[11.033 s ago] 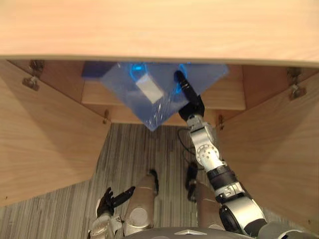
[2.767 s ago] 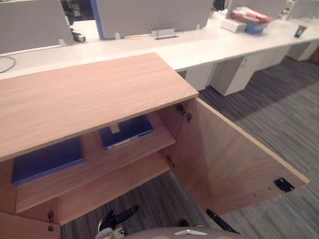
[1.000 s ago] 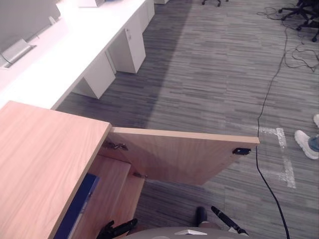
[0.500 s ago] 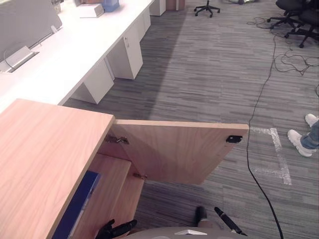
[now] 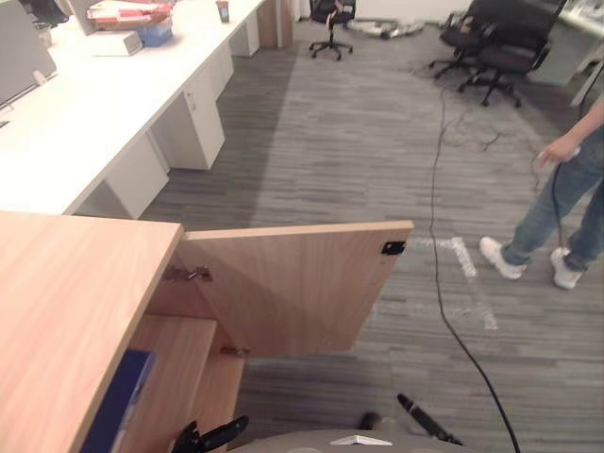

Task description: Walk over to the cabinet, pick up the folder, carry it to the office cabinet, place the folder inside the office cabinet, then close the office cabinet door

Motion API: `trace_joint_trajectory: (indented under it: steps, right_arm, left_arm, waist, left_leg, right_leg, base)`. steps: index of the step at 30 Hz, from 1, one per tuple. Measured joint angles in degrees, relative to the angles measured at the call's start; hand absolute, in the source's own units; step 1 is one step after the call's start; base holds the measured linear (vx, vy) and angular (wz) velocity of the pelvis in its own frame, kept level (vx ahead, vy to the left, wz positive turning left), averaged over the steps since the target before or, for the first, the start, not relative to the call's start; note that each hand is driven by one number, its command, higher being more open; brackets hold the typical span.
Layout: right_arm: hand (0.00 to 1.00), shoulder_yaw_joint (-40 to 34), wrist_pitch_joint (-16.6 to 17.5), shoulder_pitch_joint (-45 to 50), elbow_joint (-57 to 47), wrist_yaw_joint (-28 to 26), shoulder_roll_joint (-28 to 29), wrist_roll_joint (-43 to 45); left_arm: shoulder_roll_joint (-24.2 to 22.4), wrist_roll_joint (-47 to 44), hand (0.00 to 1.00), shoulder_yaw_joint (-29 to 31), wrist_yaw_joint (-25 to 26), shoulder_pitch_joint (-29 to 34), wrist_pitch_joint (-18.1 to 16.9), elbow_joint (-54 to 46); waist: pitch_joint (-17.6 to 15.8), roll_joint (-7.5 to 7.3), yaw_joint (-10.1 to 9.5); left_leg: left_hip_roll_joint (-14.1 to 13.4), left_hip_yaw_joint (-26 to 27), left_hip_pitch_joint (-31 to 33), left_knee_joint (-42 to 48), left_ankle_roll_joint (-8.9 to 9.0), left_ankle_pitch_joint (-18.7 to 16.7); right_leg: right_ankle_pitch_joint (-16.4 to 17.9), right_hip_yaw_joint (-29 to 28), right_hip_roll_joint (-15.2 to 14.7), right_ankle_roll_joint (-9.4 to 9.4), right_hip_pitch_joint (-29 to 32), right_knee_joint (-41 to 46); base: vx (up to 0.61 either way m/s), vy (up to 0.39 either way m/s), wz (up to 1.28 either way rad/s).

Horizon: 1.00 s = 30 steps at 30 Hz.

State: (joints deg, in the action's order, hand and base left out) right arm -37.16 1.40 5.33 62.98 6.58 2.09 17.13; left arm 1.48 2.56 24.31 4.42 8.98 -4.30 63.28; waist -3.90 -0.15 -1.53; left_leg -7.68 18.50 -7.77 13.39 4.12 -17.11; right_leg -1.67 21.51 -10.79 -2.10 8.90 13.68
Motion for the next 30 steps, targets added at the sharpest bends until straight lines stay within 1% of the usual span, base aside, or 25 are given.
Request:
trace_joint_trajectory:
  steps: [1,2,4,5,6,8,9,12,13,15,17,20,27,30]
  right_arm:
    - [1.0,-1.74,-0.06,-0.42,1.26,0.01,-0.34,-0.05]
    - [1.0,-2.29,-0.05,-0.83,2.06,0.02,-0.61,-0.08]
    - [1.0,-3.58,-1.17,-1.74,5.04,0.02,-1.81,-0.09]
    - [1.0,-3.7,-1.3,-1.78,5.28,0.0,-1.89,-0.13]
    - [1.0,-4.01,-1.61,-1.46,6.36,0.06,-1.95,-0.59]
    - [1.0,-4.03,-2.07,-1.46,7.04,-0.02,-1.94,-0.81]
    - [1.0,-4.0,-2.13,-1.45,7.14,-0.03,-1.87,-1.01]
    - [1.0,-4.06,-2.09,-1.69,8.17,-0.08,-1.98,-1.02]
    - [1.0,-4.48,-2.07,-1.68,8.33,-0.1,-1.98,-1.02]
    - [1.0,-5.17,-1.99,-2.07,8.73,-0.1,-2.02,-1.01]
    - [1.0,-5.84,-1.88,-2.65,8.92,-0.1,-2.44,-1.03]
    - [1.0,-6.98,-1.85,-3.09,9.39,-0.08,-2.71,-1.03]
    - [1.0,-6.96,-1.85,-3.99,9.49,-0.02,-2.56,-1.15]
    - [1.0,-6.16,-1.8,-4.08,9.36,0.09,-2.69,-1.17]
  left_arm:
    - [0.0,0.01,1.0,-0.34,-0.12,-0.17,-0.02,0.42]
    - [-0.01,0.01,1.0,-0.49,-0.15,-0.19,-0.06,0.42]
    - [0.6,0.01,1.0,-1.47,-0.15,-0.14,-0.13,0.74]
    - [0.74,0.04,1.0,-1.64,-0.15,-0.17,-0.15,0.99]
    - [1.13,0.03,1.0,-1.67,-0.1,-0.11,-0.27,1.25]
    - [1.68,-0.1,1.0,-1.73,0.04,-0.07,-0.27,1.59]
    - [2.0,-0.09,1.0,-2.02,0.31,0.15,-0.27,1.7]
    - [2.47,-0.27,1.0,-2.08,0.46,0.17,-0.27,2.26]
    - [2.63,-0.34,1.0,-2.2,0.45,0.04,-0.28,2.5]
    - [2.94,-0.46,1.0,-3.05,0.48,0.01,-0.28,2.57]
    - [2.95,-0.47,1.0,-3.78,0.46,-0.12,-0.29,2.65]
    - [2.92,-0.47,1.0,-4.23,0.41,-0.26,-0.35,3.5]
    - [3.04,-0.4,1.0,-4.2,0.4,-0.15,-0.34,3.75]
    - [2.91,-0.41,1.0,-4.19,0.43,-0.11,-0.32,3.75]
  waist:
    - [0.3,0.07,0.0]
    - [0.28,0.03,0.0]
    - [0.39,-0.4,0.15]
    - [0.39,-0.46,0.15]
    - [0.49,-0.86,0.15]
    - [0.59,-1.44,0.09]
    - [0.51,-1.72,0.25]
    - [0.56,-1.86,0.21]
    - [0.57,-1.87,0.22]
    - [0.61,-1.94,0.22]
    - [0.46,-1.26,0.26]
    - [0.63,-0.69,0.26]
    - [0.46,-0.63,0.31]
    - [0.38,-0.34,0.31]
  left_leg:
    - [0.43,-0.43,0.14,-1.33,-0.97,-0.06]
    - [0.79,-0.75,0.2,-1.87,-1.13,0.03]
    - [1.87,-0.04,1.28,-2.2,-1.3,0.34]
    - [2.11,0.1,1.42,-2.21,-1.19,0.59]
    - [2.57,0.44,1.54,-2.37,-1.27,0.92]
    - [3.33,0.91,1.64,-2.57,-1.26,1.07]
    - [3.51,1.04,1.63,-2.59,-1.23,1.11]
    - [3.48,0.6,1.59,-3.09,-0.97,1.25]
    - [3.74,0.18,1.42,-3.59,-0.56,1.51]
    - [3.73,-0.91,1.45,-3.73,-0.45,1.7]
    - [3.85,-3.5,1.4,-3.78,-0.45,1.7]
    - [4.07,-5.75,0.82,-4.27,-0.45,1.7]
    - [4.27,-6.69,-0.91,-5.6,-0.4,1.62]
    - [4.18,-7.09,-0.92,-5.59,-0.39,1.62]
  right_leg:
    - [-2.12,-0.77,1.06,0.14,-0.07,-3.0]
    - [-3.0,-1.28,1.38,-0.04,-0.04,-4.32]
    - [-6.91,-2.89,2.05,-0.76,-0.49,-9.99]
    - [-7.86,-3.02,2.05,-0.98,-1.0,-11.61]
    - [-10.33,-3.33,2.02,-1.46,-2.34,-15.68]
    - [-11.94,-3.99,1.88,-1.73,-2.99,-18.31]
    - [-12.0,-4.32,1.75,-1.82,-2.92,-18.32]
    - [-11.66,-4.16,1.88,-1.69,-2.91,-18.62]
    - [-11.45,-4.01,2.03,-1.77,-2.91,-18.62]
    - [-11.09,-3.6,2.11,-1.76,-3.0,-18.63]
    - [-10.67,-3.14,2.12,-1.83,-3.35,-18.63]
    - [-10.34,-2.79,2.02,-2.08,-4.06,-18.64]
    - [-9.74,-2.73,1.98,-2.03,-5.34,-18.66]
    - [-9.53,-2.49,2.04,-2.32,-5.47,-18.66]
  base:
    - [-0.01,-0.018,-0.44]
    - [-0.06,0.026,-0.47]
    - [-0.1,0.057,-0.35]
    - [-0.09,0.088,-0.18]
    - [-0.05,0.062,-0.11]
    - [-0.05,0.079,-0.13]
    - [-0.04,0.093,-0.08]
    - [0.01,0.029,0.04]
    - [0.05,-0.004,0.09]
    - [0.04,-0.01,0.11]
    - [0.05,-0.013,0.12]
    - [0.04,0.004,0.08]
    - [0.01,0.005,0.02]
    - [0.01,-0.009,0.03]
